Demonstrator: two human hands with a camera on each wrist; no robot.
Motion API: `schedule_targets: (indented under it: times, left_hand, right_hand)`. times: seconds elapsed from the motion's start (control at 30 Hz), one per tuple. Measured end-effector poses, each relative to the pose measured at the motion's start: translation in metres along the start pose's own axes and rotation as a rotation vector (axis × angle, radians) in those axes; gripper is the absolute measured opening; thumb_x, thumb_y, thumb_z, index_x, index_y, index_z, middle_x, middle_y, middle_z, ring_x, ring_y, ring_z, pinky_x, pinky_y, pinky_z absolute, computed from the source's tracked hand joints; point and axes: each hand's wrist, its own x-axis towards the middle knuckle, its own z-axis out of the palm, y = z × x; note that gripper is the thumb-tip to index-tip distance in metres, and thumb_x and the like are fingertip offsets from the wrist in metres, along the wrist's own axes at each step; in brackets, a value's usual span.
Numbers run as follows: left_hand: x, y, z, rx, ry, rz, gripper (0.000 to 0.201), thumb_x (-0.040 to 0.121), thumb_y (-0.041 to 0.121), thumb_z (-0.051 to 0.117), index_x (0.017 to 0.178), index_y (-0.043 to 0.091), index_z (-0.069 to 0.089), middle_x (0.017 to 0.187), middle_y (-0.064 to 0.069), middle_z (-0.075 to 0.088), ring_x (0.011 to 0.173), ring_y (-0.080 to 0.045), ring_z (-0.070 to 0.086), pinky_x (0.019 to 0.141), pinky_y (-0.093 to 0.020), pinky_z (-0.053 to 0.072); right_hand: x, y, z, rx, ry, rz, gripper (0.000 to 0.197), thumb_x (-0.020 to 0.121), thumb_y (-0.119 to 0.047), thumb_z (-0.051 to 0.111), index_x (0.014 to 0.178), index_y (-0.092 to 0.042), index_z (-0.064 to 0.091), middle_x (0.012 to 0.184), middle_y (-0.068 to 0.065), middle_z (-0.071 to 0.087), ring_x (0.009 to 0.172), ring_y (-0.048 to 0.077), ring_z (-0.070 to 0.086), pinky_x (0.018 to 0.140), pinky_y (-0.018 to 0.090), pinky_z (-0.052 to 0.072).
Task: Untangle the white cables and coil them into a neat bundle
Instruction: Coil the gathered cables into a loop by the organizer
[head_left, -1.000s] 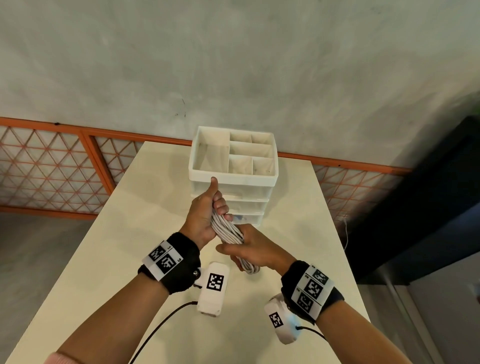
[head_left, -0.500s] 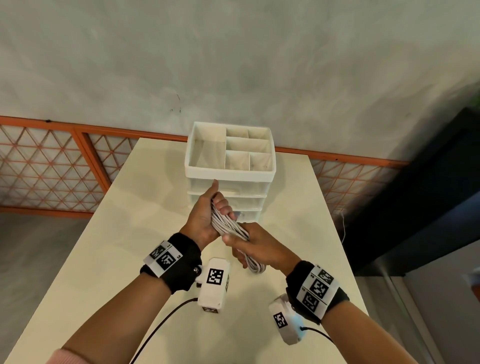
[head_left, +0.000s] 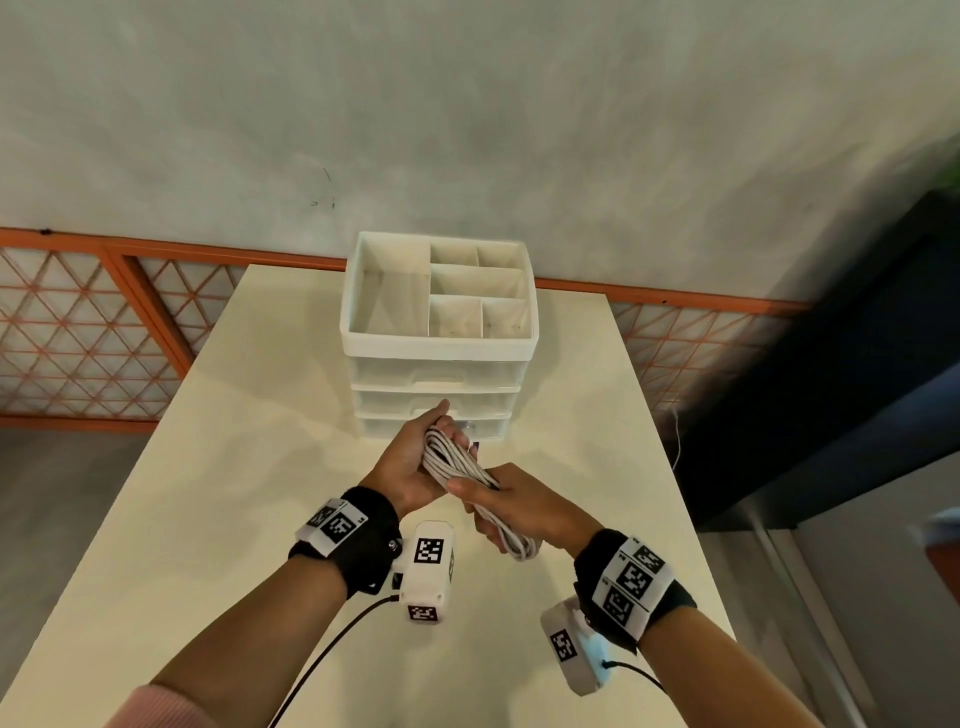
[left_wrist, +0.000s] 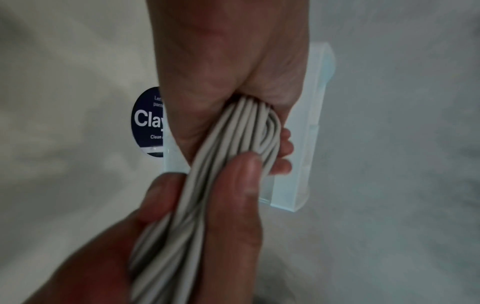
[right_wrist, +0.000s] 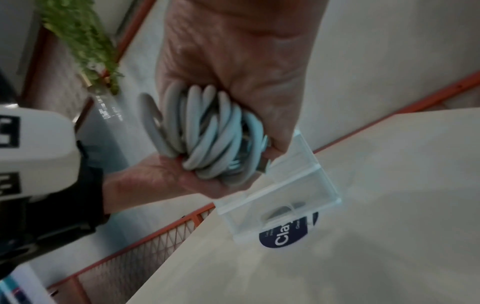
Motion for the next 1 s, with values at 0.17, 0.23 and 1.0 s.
schedule_targets:
  times: [0.17, 0.23, 1.0]
  left_hand:
    - [0.023, 0.003, -0.003, 0.036, 0.082, 0.041, 0.042, 0.093, 0.049, 0.049, 0.096, 0.009, 0.062, 0.101, -0.009, 0.068, 0.098, -0.025, 0.062, 0.091, -0.040, 0.046]
    - [0.035, 0.006, -0.008, 0.075, 0.171, 0.109, 0.034, 0.096, 0.043, 0.045, 0.097, 0.012, 0.056, 0.102, -0.003, 0.061, 0.095, -0.018, 0.057, 0.089, -0.037, 0.044]
    - [0.004, -0.046, -0.043, 0.214, 0.247, 0.219, 0.037, 0.100, 0.038, 0.036, 0.090, 0.012, 0.059, 0.086, -0.004, 0.061, 0.087, -0.011, 0.060, 0.080, -0.025, 0.047]
  right_hand:
    - [0.012, 0.021, -0.010, 0.230, 0.026, 0.091, 0.043, 0.086, -0.054, 0.057, 0.069, -0.015, 0.054, 0.053, 0.001, 0.051, 0.043, 0.015, 0.047, 0.048, 0.024, 0.046]
    - [0.013, 0.031, -0.015, 0.314, 0.037, 0.118, 0.042, 0.087, -0.052, 0.056, 0.068, -0.015, 0.053, 0.052, 0.000, 0.050, 0.043, 0.014, 0.046, 0.048, 0.023, 0.045]
    - [0.050, -0.032, -0.049, -0.034, -0.127, 0.012, 0.048, 0.086, -0.055, 0.056, 0.081, -0.008, 0.059, 0.057, 0.003, 0.055, 0.047, 0.017, 0.051, 0.050, 0.025, 0.047]
